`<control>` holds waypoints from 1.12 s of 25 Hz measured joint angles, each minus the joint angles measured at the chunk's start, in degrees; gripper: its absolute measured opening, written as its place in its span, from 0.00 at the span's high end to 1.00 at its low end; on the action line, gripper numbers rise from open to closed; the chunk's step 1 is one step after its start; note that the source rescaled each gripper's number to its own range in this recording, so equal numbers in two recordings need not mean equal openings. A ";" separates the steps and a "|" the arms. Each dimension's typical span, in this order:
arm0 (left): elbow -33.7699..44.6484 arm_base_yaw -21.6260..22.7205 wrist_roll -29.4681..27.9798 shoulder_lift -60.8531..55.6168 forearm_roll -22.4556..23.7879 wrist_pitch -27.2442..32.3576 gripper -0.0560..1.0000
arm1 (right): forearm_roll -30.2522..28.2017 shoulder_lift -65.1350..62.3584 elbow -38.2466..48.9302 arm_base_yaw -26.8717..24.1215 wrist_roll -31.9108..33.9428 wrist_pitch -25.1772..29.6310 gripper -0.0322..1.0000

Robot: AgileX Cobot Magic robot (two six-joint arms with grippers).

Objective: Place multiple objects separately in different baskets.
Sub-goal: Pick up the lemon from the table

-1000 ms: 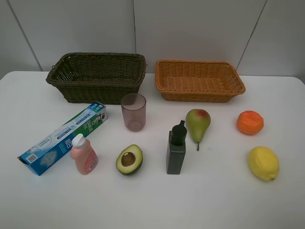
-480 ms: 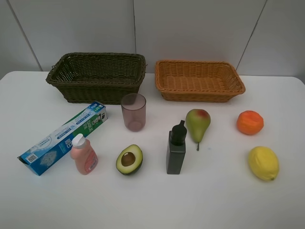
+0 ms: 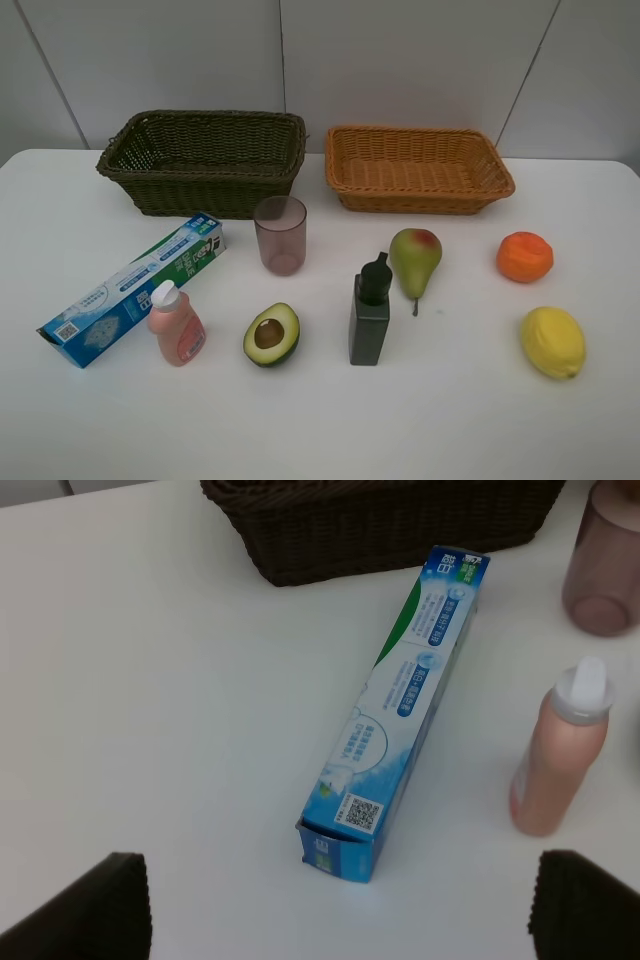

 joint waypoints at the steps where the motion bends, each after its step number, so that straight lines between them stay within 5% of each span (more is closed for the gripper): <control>1: 0.00 0.00 0.00 0.00 0.00 0.00 0.00 | 0.00 0.00 0.00 0.00 0.00 0.00 0.00; 18: 0.00 0.00 0.00 0.00 0.00 0.00 0.00 | 0.00 0.00 0.00 0.00 0.05 0.00 0.00; 28: 0.00 0.00 0.00 0.00 0.00 0.00 0.00 | -4.28 0.08 0.00 0.00 6.65 0.05 0.00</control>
